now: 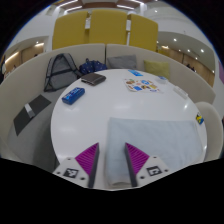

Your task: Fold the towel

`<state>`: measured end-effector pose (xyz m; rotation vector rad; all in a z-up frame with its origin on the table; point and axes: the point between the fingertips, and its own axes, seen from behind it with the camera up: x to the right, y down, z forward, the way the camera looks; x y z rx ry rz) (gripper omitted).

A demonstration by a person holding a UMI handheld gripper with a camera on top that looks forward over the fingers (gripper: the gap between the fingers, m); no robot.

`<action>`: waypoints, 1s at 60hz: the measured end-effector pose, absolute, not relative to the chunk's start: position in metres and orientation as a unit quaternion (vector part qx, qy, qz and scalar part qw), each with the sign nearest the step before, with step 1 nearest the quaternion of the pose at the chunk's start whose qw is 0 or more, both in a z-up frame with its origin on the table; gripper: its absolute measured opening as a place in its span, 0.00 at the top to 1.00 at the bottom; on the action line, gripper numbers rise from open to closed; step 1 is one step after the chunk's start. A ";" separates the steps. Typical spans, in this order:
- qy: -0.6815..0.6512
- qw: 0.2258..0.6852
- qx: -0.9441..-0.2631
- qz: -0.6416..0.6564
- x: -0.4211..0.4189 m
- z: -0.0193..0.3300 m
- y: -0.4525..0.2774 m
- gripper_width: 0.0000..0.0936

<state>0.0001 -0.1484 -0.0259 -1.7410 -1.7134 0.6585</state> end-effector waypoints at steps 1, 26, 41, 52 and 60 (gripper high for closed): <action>-0.649 0.304 -0.652 0.246 -0.001 -0.026 -0.148 0.50; -0.653 0.295 -0.642 0.273 -0.011 0.040 -0.147 0.98; -0.599 0.288 -0.685 0.298 0.000 0.111 -0.031 0.98; -0.586 0.316 -0.699 0.260 0.012 0.087 0.076 0.98; -0.586 0.325 -0.712 0.209 0.020 0.033 0.131 0.93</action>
